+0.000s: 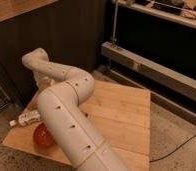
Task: Place the white sponge in the ceramic bowl
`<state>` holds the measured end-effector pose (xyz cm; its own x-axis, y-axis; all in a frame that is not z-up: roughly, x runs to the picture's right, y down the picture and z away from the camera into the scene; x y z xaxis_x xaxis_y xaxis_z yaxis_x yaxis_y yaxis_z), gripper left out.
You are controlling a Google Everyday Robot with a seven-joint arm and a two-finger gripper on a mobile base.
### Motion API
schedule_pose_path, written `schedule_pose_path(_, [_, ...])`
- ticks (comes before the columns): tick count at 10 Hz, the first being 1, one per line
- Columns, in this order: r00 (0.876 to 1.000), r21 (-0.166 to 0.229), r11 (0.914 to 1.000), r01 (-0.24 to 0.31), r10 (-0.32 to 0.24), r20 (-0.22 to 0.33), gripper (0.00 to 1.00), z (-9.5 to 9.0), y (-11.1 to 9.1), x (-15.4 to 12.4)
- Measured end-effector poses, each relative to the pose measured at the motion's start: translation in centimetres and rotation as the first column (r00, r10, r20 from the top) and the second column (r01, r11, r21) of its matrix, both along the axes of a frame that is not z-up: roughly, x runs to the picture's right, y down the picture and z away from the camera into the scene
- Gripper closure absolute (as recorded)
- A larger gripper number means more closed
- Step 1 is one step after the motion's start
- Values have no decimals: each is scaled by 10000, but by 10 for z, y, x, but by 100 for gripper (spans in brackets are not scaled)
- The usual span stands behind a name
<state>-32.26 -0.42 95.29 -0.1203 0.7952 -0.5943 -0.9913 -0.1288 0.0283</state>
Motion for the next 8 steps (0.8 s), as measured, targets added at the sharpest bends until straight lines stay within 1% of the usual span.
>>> schedule_pose_path(3, [9998,-224,9996,-166,164,-75,35,11,9,4])
schedule_pose_path(7, [9992,-418,9984,-377,371,-134,35,22,19,12])
schedule_pose_path(8, [9991,-448,9981,-418,413,-124,37,25,22,12])
